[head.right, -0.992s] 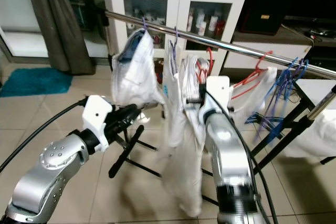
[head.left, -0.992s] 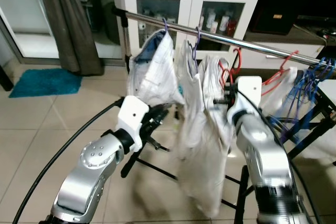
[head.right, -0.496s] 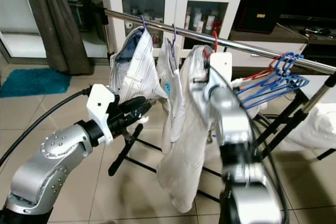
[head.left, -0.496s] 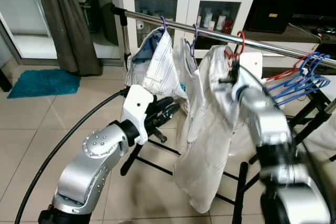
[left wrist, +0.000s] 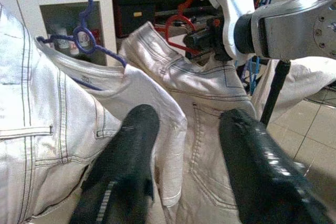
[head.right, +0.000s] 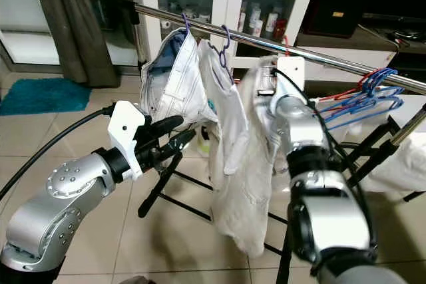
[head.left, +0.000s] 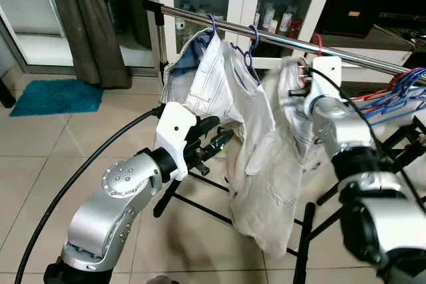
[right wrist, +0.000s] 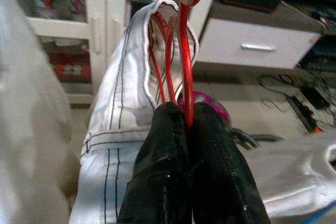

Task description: Hang hanger

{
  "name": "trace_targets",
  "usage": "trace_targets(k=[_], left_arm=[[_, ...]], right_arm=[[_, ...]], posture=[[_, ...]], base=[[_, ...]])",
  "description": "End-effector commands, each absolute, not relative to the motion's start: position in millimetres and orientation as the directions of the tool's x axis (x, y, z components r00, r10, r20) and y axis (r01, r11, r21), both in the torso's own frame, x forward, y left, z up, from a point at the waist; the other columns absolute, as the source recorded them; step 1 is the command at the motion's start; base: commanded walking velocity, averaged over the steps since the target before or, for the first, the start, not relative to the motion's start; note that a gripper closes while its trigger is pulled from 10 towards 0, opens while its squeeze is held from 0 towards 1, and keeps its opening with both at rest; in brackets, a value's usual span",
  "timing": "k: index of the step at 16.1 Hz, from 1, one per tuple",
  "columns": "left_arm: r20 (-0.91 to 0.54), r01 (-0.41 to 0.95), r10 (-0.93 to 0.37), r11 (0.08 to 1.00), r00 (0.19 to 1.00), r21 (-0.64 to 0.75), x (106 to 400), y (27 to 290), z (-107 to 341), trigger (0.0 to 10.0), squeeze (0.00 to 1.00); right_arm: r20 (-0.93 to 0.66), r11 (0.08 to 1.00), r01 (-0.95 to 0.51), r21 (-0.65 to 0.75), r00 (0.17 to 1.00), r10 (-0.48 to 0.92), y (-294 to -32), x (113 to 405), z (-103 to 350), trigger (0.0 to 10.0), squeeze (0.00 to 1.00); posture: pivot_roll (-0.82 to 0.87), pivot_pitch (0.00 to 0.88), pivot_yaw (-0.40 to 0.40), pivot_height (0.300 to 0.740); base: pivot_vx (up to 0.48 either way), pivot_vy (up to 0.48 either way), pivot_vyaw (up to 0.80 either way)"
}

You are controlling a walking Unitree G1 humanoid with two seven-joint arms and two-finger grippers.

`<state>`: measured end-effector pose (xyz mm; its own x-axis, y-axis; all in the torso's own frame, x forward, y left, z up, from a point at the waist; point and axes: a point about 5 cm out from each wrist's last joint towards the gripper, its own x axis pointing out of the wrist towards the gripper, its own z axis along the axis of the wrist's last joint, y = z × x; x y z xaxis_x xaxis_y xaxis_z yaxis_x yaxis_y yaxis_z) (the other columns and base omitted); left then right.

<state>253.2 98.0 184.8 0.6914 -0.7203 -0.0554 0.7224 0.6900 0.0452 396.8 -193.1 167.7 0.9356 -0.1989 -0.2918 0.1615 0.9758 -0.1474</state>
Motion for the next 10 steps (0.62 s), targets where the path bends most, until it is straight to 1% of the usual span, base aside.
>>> trace_targets(k=[1,3,4,6,10], left_arm=[[-0.056,0.734,-0.731,0.677,0.68,0.058,251.0,95.3,188.1,10.0,1.0],[-0.063,0.741,-0.739,0.669,0.671,0.057,250.0,94.4,187.7,10.0,1.0],[-0.071,0.749,-0.746,0.66,0.662,0.059,248.3,93.3,186.7,10.0,0.49],[-0.076,0.753,-0.75,0.655,0.658,0.06,247.2,92.3,186.2,10.0,0.25],[-0.079,0.765,-0.761,0.641,0.644,0.064,246.3,90.7,187.3,10.0,0.2]], right_arm=[[-0.204,0.964,0.228,-0.138,0.946,-0.253,-208.2,402.4,192.1,10.0,0.0],[-0.22,0.961,0.236,-0.146,0.939,-0.264,-213.8,402.2,189.3,10.0,0.0],[-0.243,0.956,0.263,-0.131,0.926,-0.288,-223.9,401.0,185.5,10.0,0.0],[-0.252,0.952,0.282,-0.117,0.919,-0.303,-232.5,400.0,184.2,10.0,0.0],[-0.253,0.944,0.313,-0.101,0.91,-0.329,-247.0,398.3,186.0,10.0,0.0]], posture=[[0.05,0.033,-0.072,0.74],[0.04,0.033,-0.073,0.74],[0.04,0.033,-0.074,0.74],[0.04,0.032,-0.074,0.74],[0.05,0.028,-0.077,0.74]], base=[[0.0,0.0,0.0],[0.0,0.0,0.0],[0.0,0.0,0.0],[0.0,0.0,0.0],[0.0,0.0,0.0]])
